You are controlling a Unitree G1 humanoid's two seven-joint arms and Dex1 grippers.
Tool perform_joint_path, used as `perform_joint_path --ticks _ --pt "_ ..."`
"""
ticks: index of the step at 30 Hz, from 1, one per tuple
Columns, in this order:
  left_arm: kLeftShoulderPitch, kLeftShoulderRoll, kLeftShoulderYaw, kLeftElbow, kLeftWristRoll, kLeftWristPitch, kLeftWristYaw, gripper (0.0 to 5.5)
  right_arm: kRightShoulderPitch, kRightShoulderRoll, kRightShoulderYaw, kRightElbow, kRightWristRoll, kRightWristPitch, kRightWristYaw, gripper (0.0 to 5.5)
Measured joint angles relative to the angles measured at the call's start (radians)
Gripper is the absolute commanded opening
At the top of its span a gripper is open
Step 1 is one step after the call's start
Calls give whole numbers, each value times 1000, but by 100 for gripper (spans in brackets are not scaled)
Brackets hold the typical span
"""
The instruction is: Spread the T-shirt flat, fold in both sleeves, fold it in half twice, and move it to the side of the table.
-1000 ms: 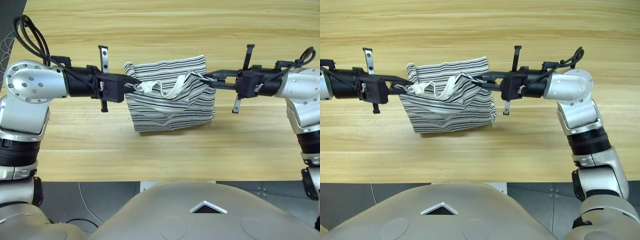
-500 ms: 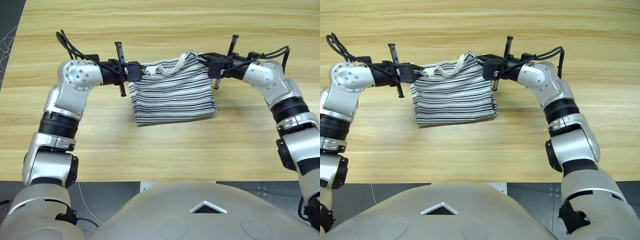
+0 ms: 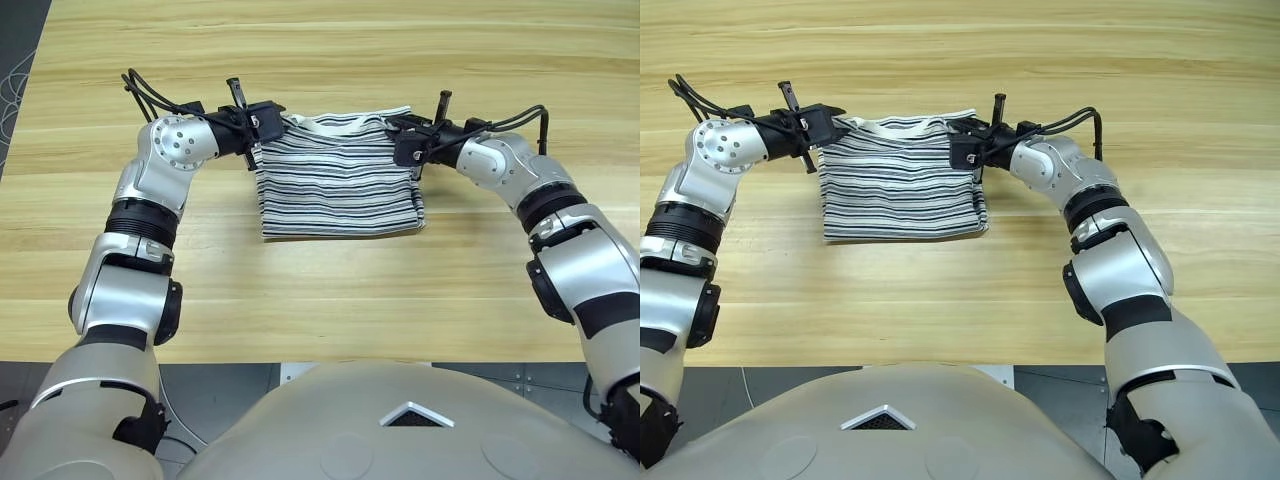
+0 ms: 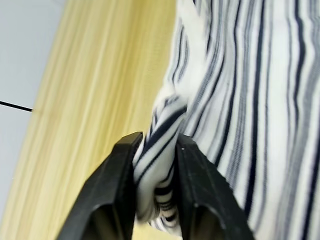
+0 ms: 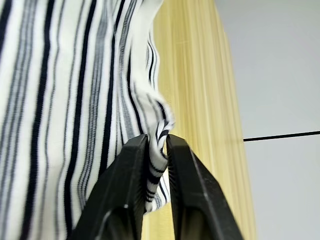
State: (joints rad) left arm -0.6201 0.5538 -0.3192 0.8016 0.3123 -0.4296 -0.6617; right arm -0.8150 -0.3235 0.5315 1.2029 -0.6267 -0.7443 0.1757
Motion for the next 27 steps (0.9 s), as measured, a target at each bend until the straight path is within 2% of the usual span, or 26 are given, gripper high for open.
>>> perform_joint_path --ticks 8,20,24,27 --pt "-31 2 -27 86 85 -33 62 136 -58 10 -12 37 -17 99 -122 265" --pt "-143 5 -9 252 147 81 318 136 -61 32 -10 56 -17 133 -142 475" --pt "-106 -18 37 105 49 64 244 136 -60 47 -5 59 -17 117 -112 547" --pt "8 -31 38 -168 -1 101 159 136 -48 49 -2 66 -17 118 -92 547"
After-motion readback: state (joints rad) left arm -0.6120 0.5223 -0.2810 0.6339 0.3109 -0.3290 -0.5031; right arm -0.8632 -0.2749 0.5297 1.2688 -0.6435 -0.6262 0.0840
